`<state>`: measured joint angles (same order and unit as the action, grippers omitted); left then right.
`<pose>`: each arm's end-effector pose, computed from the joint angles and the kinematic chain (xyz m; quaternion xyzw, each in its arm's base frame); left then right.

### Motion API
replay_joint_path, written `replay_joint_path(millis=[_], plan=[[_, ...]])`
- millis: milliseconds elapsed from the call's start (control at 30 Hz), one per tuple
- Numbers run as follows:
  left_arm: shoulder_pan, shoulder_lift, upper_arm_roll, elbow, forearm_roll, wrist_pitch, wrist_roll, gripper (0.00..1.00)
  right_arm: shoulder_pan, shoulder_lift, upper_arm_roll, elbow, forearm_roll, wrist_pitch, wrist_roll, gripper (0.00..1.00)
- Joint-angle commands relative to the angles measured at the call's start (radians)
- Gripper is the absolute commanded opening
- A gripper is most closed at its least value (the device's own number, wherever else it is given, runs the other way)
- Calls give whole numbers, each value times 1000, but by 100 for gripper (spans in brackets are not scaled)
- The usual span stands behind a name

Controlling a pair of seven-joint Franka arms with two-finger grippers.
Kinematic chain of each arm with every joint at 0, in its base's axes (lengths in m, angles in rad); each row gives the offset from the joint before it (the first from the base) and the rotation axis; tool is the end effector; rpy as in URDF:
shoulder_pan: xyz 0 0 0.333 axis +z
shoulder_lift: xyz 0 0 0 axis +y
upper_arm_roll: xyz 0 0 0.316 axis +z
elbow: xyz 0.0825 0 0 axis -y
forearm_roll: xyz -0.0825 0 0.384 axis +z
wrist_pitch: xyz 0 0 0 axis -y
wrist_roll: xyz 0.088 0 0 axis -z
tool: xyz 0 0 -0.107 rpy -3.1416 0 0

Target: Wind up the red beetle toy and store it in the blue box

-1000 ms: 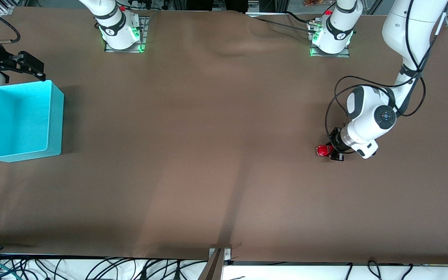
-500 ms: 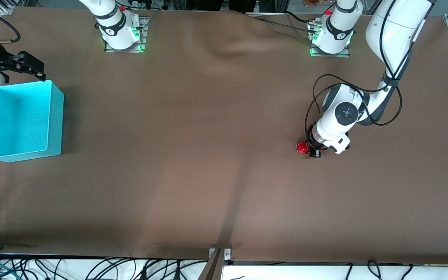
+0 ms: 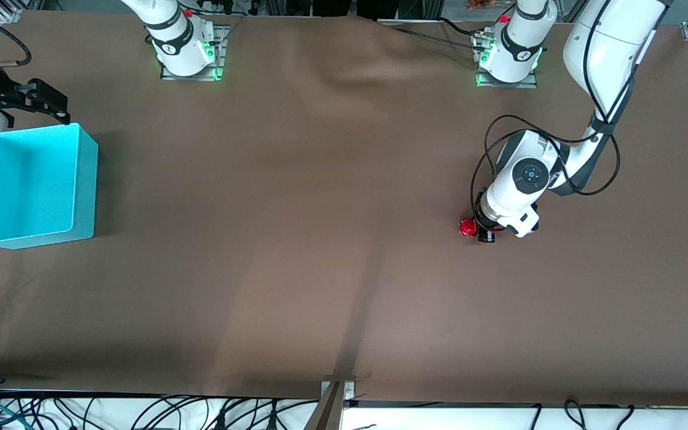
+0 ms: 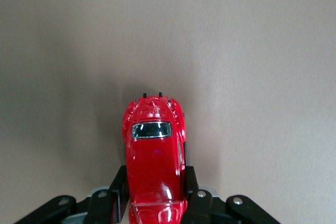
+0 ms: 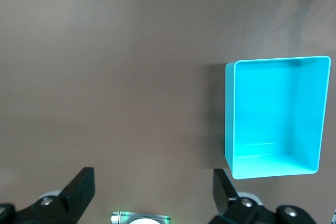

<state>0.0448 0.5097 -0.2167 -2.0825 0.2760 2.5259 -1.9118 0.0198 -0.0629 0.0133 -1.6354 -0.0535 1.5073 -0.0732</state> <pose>0.5702 -0.1026 0.1783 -0.7194 -0.6938 -0.0094 0.0311 0.5274 0.0117 0.6231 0.9977 0.0522 -0.0331 0.0265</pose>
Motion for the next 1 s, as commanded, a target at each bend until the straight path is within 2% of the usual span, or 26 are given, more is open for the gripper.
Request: replay_joint_path(millis=[0, 333, 967], plan=[[15, 93, 51, 32, 51, 42, 82, 0, 3, 8, 2, 25, -11, -18, 13, 100], [35, 96, 85, 38, 42, 43, 175, 0, 3, 8, 4, 25, -11, -18, 13, 100], [43, 95, 89, 41, 37, 44, 215, 0, 3, 8, 4, 25, -11, -18, 13, 100]])
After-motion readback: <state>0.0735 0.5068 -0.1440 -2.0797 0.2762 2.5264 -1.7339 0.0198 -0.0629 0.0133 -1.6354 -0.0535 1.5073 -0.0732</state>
